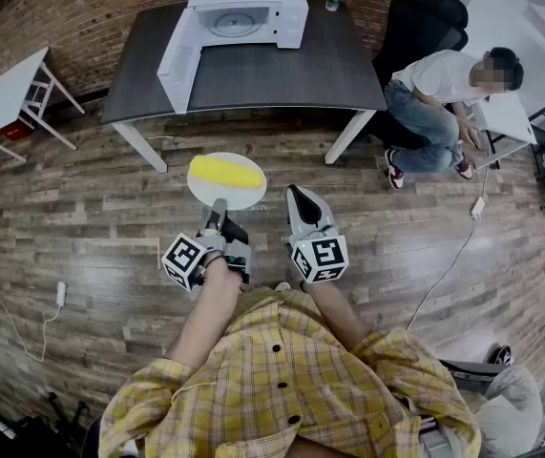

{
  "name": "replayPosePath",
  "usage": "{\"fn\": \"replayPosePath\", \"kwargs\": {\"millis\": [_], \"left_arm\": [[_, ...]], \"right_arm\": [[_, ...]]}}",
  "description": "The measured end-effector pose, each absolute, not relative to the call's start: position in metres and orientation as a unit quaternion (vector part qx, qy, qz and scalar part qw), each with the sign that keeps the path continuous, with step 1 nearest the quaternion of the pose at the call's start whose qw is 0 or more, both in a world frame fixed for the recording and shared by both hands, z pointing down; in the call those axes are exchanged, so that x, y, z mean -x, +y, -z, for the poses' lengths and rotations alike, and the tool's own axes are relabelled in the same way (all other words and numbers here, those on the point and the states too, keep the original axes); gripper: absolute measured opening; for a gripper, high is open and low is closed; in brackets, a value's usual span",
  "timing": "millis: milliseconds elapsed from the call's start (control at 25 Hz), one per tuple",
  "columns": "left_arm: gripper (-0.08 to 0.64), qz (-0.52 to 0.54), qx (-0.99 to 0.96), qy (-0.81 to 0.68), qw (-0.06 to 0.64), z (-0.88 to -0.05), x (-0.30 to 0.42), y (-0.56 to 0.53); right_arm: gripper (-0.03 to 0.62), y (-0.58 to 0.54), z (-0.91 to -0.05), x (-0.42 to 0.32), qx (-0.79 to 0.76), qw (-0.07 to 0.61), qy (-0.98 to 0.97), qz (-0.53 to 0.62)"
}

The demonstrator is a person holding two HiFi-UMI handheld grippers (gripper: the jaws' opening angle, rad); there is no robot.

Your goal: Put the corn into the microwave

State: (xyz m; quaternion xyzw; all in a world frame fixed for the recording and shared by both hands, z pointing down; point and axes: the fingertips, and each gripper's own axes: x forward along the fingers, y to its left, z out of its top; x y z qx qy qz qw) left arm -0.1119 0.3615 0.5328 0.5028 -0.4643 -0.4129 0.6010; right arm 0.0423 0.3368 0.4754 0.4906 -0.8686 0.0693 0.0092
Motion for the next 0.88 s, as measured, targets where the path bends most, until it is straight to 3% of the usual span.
{"fn": "replayPosePath", "kwargs": {"millis": [880], "left_arm": [[0.018,0.436,-0.491,-0.462,0.596,-0.531,0.053,0.372]], "right_arm": [[0.005,0.359,-0.478,-0.092,-0.456,0.006,-0.888,-0.051]]}}
